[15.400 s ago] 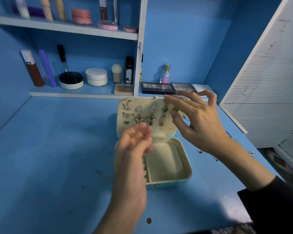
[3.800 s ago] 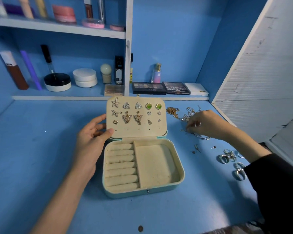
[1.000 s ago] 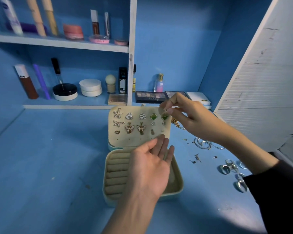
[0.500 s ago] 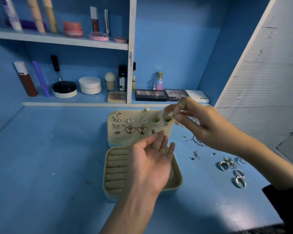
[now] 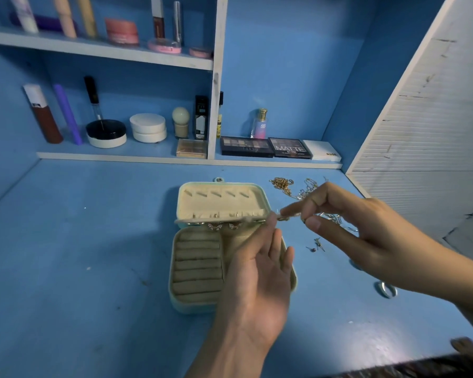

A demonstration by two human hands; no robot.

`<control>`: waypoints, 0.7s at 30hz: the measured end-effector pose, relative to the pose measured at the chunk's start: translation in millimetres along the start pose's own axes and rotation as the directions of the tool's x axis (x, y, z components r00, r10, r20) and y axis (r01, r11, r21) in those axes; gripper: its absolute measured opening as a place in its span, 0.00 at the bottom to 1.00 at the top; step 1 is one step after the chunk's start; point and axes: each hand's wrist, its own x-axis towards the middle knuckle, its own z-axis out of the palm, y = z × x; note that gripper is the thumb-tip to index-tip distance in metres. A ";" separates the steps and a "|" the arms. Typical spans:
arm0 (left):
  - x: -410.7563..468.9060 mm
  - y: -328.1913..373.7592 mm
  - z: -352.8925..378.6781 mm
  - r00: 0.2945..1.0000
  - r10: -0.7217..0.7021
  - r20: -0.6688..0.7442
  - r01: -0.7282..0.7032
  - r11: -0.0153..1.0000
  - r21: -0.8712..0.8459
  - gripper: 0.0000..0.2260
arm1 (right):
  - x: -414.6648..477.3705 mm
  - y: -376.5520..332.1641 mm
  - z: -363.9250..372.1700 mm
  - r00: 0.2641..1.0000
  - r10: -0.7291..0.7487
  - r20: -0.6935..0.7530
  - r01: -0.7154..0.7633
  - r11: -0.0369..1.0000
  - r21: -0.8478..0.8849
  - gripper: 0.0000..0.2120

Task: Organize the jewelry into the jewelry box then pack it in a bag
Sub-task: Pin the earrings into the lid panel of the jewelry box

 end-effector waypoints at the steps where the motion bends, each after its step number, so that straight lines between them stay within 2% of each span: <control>1: -0.2 -1.8 -1.7 1.000 0.008 -0.013 -0.008 1.000 0.003 0.17 | 0.2 1.4 -0.5 1.000 0.016 0.015 -0.016 1.000 0.001 0.03; 3: -0.8 -4.6 -4.7 1.000 0.026 -0.019 -0.026 1.000 -0.001 0.21 | 4.1 4.8 -3.1 0.998 0.063 0.012 -0.063 0.998 0.001 0.04; 6: -1.6 -8.0 -8.8 0.999 0.034 -0.001 -0.034 0.999 -0.005 0.19 | 18.1 22.4 -7.3 0.988 0.154 -0.019 -0.154 0.988 0.002 0.04; 8: -1.4 -11.5 -12.1 1.000 0.031 0.003 -0.031 0.999 -0.010 0.16 | 30.5 41.3 -6.6 0.966 0.256 0.046 -0.257 0.966 0.015 0.04; 11: -0.6 -15.1 -17.8 0.999 0.032 0.024 -0.032 0.999 0.006 0.19 | 44.9 65.0 2.9 0.920 0.345 0.188 -0.355 0.935 0.018 0.03; 13: -0.5 -15.8 -20.2 0.998 0.038 0.053 -0.040 0.999 0.023 0.25 | 50.8 70.0 9.3 0.892 0.361 0.271 -0.383 0.923 0.029 0.05; 16: -1.0 -16.4 -22.4 0.997 0.042 0.064 -0.043 0.999 0.009 0.28 | 56.2 67.4 12.1 0.857 0.364 0.364 -0.408 0.912 0.049 0.05; 21: 0.6 -15.7 -25.5 0.996 0.045 0.083 -0.045 0.999 -0.002 0.30 | 59.5 65.4 12.1 0.859 0.337 0.386 -0.376 0.926 0.028 0.05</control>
